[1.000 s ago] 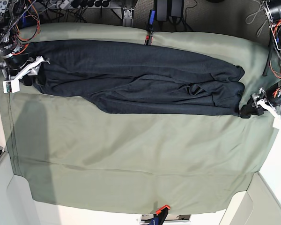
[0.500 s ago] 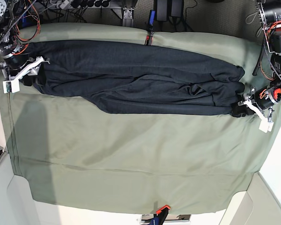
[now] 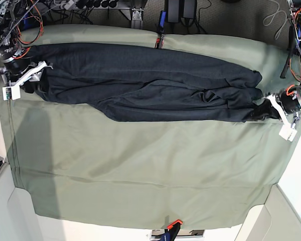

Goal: Fold the T-shirt properly
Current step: 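Pull the band ends apart with both grippers to straighten it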

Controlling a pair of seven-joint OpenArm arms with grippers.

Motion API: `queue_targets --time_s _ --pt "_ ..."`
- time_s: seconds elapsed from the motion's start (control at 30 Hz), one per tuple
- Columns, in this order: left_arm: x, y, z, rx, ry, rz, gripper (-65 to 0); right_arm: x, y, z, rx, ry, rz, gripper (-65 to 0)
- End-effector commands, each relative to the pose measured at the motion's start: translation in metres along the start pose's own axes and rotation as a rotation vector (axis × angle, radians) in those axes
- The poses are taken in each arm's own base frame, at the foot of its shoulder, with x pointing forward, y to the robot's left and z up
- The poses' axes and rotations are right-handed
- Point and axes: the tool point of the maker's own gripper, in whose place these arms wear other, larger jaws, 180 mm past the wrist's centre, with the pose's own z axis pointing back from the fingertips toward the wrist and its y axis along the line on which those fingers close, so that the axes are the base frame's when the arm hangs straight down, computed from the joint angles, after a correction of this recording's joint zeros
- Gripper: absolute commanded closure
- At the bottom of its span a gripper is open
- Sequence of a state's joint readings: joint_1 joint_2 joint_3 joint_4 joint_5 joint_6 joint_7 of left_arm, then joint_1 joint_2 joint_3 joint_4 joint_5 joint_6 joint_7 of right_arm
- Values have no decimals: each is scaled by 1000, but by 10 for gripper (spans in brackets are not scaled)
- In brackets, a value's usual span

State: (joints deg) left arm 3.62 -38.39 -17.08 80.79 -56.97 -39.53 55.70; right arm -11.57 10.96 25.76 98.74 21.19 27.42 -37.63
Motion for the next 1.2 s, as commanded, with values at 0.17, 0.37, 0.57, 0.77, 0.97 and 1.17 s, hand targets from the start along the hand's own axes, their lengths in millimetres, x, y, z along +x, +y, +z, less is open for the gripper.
queue_targets --time_s 0.17,0.37,0.57,0.77,0.97,1.17 --pt "-9 6 32 52 -12 -38 0 16 -3 3 -4 -52 12 -299" --pt "-23 24 57 111 -33 26 0 17 -2 3 -1 -55 10 -299" --pt "-28 14 53 68 -61 71 -128 17 -1 3 3 -60 4 -299" --pt "-26 10 50 54 -102 94 -344 17 -1 3 3 -59 5 -299" --pt "7 28 80 89 -324 189 -344 15 -1 3 3 -50 5 -299" --pt "-27 39 49 76 -230 287 -344 17 1 3 12 -59 -4 -299"
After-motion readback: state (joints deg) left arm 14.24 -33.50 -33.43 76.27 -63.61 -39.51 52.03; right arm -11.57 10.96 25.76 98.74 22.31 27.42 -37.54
